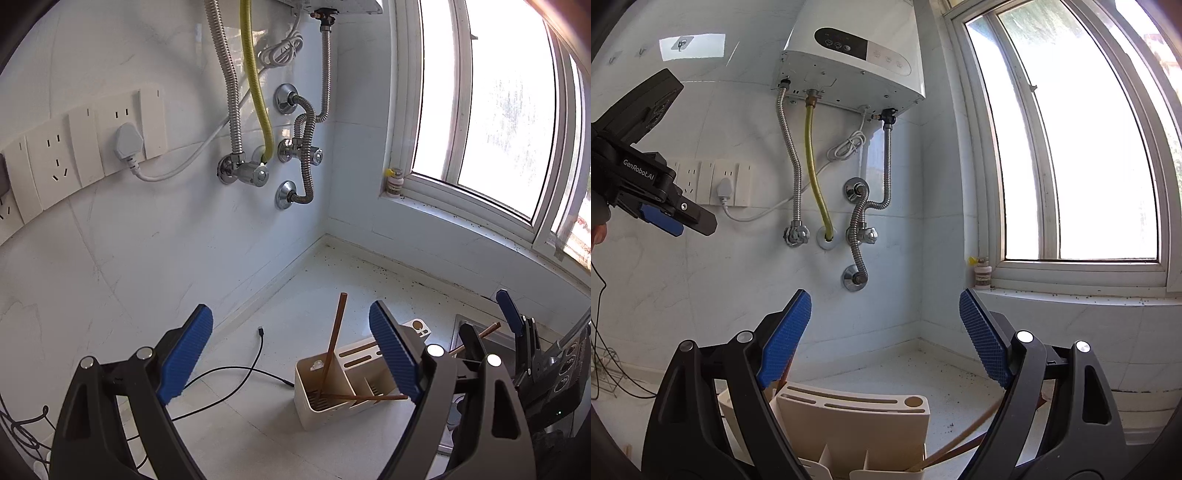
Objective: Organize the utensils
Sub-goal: 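Move both open tools back down to the remaining utensils on the counter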
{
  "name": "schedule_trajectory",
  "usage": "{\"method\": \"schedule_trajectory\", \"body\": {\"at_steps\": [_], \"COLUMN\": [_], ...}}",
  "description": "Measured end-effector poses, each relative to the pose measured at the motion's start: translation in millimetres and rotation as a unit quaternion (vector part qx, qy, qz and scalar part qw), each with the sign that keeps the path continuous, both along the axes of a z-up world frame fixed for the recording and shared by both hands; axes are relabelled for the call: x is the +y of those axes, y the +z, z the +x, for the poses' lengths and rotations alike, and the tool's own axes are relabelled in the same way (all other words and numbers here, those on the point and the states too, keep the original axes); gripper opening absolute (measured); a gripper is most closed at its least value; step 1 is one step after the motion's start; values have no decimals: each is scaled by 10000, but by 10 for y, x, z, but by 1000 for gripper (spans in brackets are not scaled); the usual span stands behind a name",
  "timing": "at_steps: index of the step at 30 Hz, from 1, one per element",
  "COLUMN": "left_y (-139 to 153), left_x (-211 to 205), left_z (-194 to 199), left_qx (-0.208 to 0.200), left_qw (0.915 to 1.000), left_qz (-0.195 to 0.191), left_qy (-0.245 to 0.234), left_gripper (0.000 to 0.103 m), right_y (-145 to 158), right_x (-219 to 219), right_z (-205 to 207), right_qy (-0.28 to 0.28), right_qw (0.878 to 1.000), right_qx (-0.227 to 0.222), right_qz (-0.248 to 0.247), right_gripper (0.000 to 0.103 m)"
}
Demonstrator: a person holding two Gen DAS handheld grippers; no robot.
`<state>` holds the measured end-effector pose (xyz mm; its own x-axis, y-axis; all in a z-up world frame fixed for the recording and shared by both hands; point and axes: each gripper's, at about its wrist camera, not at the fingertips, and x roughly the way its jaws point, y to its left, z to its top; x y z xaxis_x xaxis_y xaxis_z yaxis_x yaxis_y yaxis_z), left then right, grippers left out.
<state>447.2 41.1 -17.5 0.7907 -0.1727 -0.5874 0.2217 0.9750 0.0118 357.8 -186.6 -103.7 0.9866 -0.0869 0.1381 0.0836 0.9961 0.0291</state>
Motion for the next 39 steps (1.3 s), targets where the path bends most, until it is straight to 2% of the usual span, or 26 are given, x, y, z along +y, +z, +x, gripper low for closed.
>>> {"method": "schedule_trajectory", "body": {"at_steps": [9,15,20,23,28,35,39], "left_y": [234,351,395,332,167,-170,-365], "left_x": [307,536,884,1075,1461,1936,2114], "left_z": [-442,-893,-1334,-1586,-1889,-2267,-2458], "left_qx": [-230,-411,-761,-906,-587,-79,209], "left_qw": [9982,9947,9841,9758,9663,9445,9338], "left_qz": [-107,26,-161,-2,-114,-381,-519], "left_qy": [535,941,1596,1990,2504,3262,3535], "left_gripper": [85,85,92,93,96,98,98], "right_y": [178,248,269,258,234,101,-14], "right_x": [129,350,647,864,1260,1736,1943], "right_z": [-174,-288,-368,-381,-414,-425,-391], "right_qy": [344,722,1187,1502,1981,2588,2861], "right_qw": [9994,9974,9929,9886,9797,9629,9513], "right_qx": [-41,-35,15,120,303,766,1146], "right_qz": [-27,1,-18,-13,-38,-22,-31], "right_gripper": [78,78,78,78,78,79,79]}}
